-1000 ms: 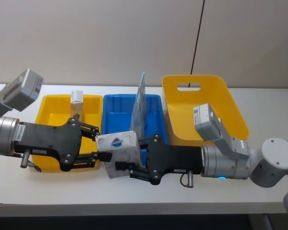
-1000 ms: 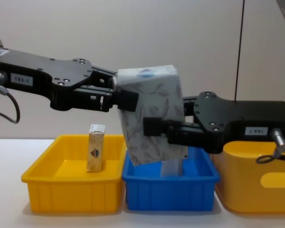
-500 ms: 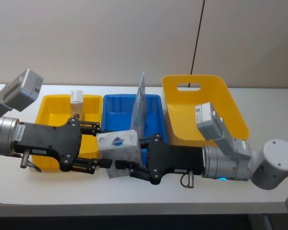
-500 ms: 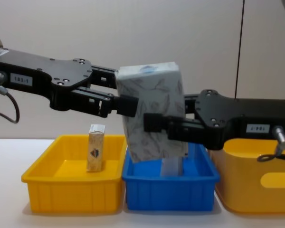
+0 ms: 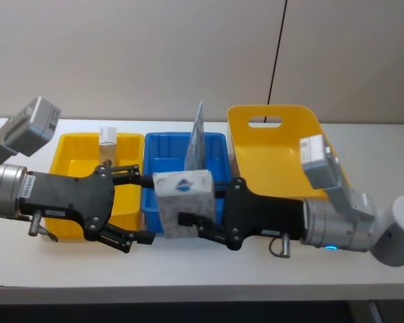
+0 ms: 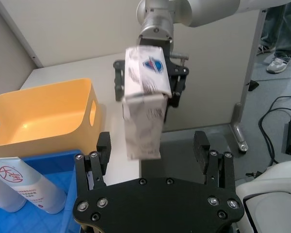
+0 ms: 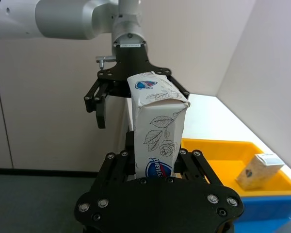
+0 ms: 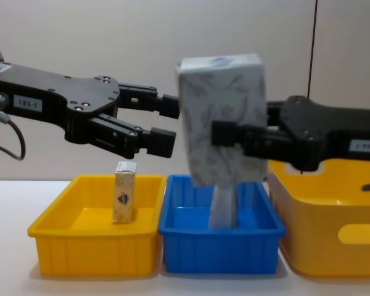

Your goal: Bimanual collaborative sorting of washing and personal care products

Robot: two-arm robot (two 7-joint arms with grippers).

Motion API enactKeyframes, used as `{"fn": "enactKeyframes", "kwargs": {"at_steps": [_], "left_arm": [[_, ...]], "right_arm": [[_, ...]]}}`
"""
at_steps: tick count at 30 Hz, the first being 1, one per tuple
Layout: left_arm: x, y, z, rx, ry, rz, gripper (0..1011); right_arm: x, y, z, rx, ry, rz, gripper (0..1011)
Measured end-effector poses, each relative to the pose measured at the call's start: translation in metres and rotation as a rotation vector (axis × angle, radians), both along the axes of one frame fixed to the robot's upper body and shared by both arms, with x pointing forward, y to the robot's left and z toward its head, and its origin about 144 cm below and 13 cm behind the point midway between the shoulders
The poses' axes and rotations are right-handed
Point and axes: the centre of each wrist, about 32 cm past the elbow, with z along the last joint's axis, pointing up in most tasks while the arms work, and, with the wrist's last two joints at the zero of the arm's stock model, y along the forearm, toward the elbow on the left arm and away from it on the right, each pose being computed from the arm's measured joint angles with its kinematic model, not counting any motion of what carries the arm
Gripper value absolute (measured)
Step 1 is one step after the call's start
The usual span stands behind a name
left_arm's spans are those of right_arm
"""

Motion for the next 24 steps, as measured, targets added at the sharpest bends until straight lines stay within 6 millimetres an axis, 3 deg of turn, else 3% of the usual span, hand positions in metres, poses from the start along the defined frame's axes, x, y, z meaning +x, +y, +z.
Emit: {"fn": "enactKeyframes", "kwargs": {"at_steps": [15,24], "left_arm": [[0.0,0.0,0.0,0.0,0.0,0.0,1001],[0.0,0.0,0.0,0.0,0.0,0.0,1001]], "right_arm": [[-0.02,-0.038,0.01,0.033,-0.011,-0.15,351],[-0.03,-0.049,0.011,0.053,-0.015,-0.273,351]]}}
